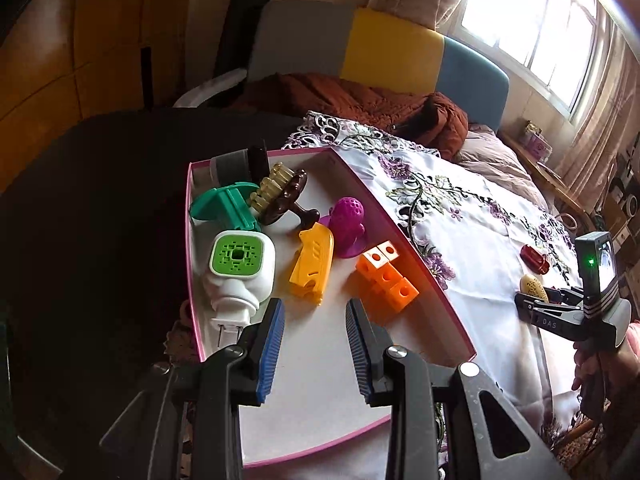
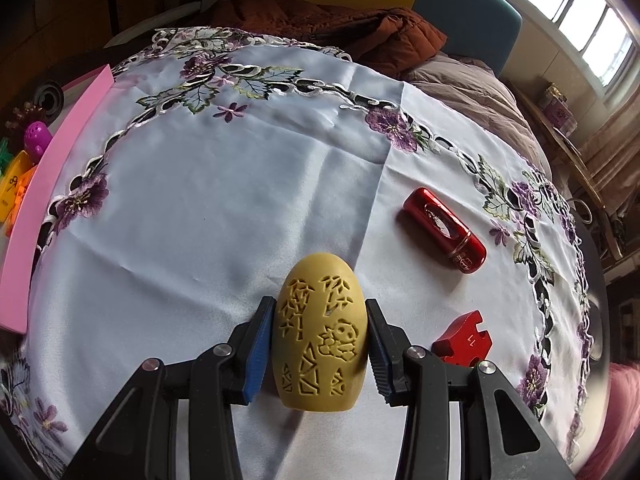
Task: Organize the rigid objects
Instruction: 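Carry the yellow oval block into the pink tray and open the right gripper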
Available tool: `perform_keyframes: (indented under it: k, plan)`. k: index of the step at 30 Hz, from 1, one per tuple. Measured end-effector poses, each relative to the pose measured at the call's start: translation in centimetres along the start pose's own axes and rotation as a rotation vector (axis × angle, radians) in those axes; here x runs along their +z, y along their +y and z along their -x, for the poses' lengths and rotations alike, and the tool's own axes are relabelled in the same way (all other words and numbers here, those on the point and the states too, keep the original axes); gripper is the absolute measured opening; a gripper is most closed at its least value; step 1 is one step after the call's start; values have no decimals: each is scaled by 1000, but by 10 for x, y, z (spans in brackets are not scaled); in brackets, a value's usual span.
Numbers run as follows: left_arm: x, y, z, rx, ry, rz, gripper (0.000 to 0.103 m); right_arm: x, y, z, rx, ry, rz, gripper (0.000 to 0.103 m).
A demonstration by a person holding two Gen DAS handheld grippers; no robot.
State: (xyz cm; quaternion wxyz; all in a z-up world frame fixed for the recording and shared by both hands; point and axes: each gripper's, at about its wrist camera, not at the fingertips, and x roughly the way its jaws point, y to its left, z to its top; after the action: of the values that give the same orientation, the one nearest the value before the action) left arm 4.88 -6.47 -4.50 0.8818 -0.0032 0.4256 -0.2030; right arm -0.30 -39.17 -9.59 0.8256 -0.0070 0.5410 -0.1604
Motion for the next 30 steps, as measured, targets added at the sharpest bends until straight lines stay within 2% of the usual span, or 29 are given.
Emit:
perform_keyframes:
  k: [5,10,16,24,30]
  plan:
    - [0,2,4,-4,-9,-1,31,1,-2,2,34,15,-51,44]
    - [-1,6,8,-5,-15,11,31,1,11,12,97,10,-56,44]
    - [-2,14,12,2,-18,24,31,12,41,41,174,-61,-23,44]
    - [-2,24,16,14,-31,55,31,29,109,89,336,-178,111,44]
    - [-3,35,19,33,-42,80,31,37,169,102,416,-199,246,44]
